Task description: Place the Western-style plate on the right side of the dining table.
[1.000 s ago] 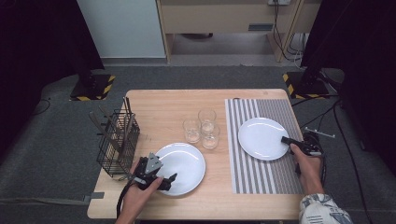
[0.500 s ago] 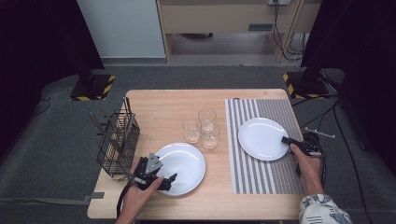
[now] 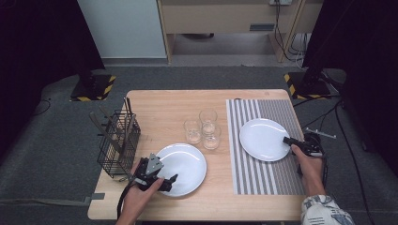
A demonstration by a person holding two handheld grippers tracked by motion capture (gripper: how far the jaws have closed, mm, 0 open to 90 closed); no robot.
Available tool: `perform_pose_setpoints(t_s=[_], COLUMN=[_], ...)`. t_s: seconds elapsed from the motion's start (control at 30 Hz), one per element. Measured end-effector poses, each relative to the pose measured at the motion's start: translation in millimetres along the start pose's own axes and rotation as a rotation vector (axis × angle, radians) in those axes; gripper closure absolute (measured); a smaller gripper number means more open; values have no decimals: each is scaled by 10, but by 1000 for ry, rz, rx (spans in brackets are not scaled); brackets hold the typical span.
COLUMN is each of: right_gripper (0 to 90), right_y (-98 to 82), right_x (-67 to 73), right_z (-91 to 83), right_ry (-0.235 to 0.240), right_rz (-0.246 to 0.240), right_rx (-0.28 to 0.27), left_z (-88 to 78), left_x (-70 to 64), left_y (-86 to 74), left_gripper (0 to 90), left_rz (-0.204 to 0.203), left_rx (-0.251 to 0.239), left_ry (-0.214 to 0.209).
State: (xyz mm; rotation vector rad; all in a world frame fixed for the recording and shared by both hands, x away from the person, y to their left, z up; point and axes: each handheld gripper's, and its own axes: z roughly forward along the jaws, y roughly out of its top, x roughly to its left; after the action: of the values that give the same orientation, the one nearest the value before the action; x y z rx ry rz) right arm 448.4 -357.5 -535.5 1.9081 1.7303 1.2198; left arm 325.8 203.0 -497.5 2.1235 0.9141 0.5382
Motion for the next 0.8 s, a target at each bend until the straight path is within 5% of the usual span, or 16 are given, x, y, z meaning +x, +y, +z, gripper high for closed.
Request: perform_pose_setpoints(t_s=[0.47,0.8], right_gripper=[429,209], right_y=[47,118], right_x=[11,145], right_z=[-46,-122], right_ry=[-39,-32], right_rz=[-2,-26], right_rx=[-60,-110], left_z=[11,13], left_x=[9,21], left_y=[9,1], left_gripper=[42,40], left_rz=[-5,-9], left_rx=[-2,1], left_ry=[-10,-13])
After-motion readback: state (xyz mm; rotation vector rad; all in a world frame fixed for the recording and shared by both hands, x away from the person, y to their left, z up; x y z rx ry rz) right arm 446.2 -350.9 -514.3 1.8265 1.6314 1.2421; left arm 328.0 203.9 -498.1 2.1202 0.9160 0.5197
